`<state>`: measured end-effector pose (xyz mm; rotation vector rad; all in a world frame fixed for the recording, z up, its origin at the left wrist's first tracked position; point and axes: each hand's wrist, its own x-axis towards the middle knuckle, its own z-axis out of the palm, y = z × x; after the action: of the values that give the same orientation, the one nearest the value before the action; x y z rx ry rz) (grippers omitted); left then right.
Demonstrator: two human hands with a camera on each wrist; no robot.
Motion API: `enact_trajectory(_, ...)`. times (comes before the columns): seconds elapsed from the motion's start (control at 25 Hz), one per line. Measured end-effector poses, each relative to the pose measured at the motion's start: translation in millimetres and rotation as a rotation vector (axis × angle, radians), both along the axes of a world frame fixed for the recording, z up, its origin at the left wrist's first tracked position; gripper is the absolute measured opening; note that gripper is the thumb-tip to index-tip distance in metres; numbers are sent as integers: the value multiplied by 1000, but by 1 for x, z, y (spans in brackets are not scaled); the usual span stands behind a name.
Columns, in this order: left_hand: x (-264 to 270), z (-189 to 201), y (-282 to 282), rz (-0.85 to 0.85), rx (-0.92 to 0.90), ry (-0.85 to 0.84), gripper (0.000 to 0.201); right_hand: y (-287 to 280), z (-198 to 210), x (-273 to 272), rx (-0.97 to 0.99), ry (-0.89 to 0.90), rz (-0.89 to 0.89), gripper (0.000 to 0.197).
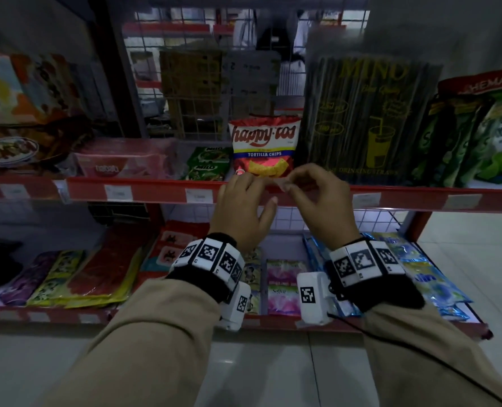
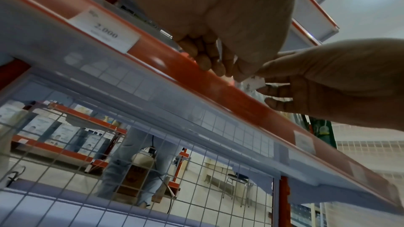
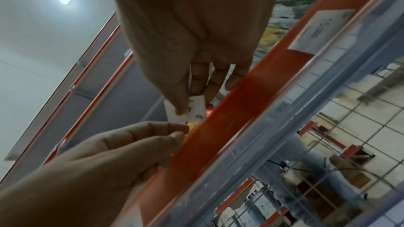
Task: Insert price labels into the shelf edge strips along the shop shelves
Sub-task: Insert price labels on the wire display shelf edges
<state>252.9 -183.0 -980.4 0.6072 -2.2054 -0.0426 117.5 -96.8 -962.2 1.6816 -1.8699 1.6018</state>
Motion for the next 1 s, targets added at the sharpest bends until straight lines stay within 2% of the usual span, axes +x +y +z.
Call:
enact_trajectory(0.12, 0, 1, 0, -28, 37, 54, 35, -2, -1, 13, -130, -229, 92, 22)
enact_trajectory(0.2, 1, 1, 0, -42, 45, 59, 38, -4, -3, 16, -128, -315, 133, 30)
enact_trajectory(0.32, 1, 2, -3, -70, 78, 76, 27, -5, -8, 19, -71, -372, 146, 29)
enact_trajectory(0.4, 1, 4, -6, -56, 64, 51, 18, 0, -12, 22, -52, -319, 106, 27)
enact_trajectory(0.56, 4, 10, -11, -63, -9, -41, 12, 7, -5, 19, 10, 112, -73, 18)
enact_trajectory(0.6, 5, 12, -12, -65, -28, -70, 14, 7, -1, 18, 31, 168, -103, 15)
enact_trajectory(0.76, 10, 24, -14, -20, -63, -204, 22, 5, 7, 12, 17, 33, -158, 10)
enact_trajectory(0.88, 16, 26, -15, 68, -77, -235, 20, 1, 7, 11, 42, 61, -182, 8)
enact_trajectory(1.0, 23, 25, -20, 63, -40, -197, 18, -8, 4, 13, 62, 87, -159, 6)
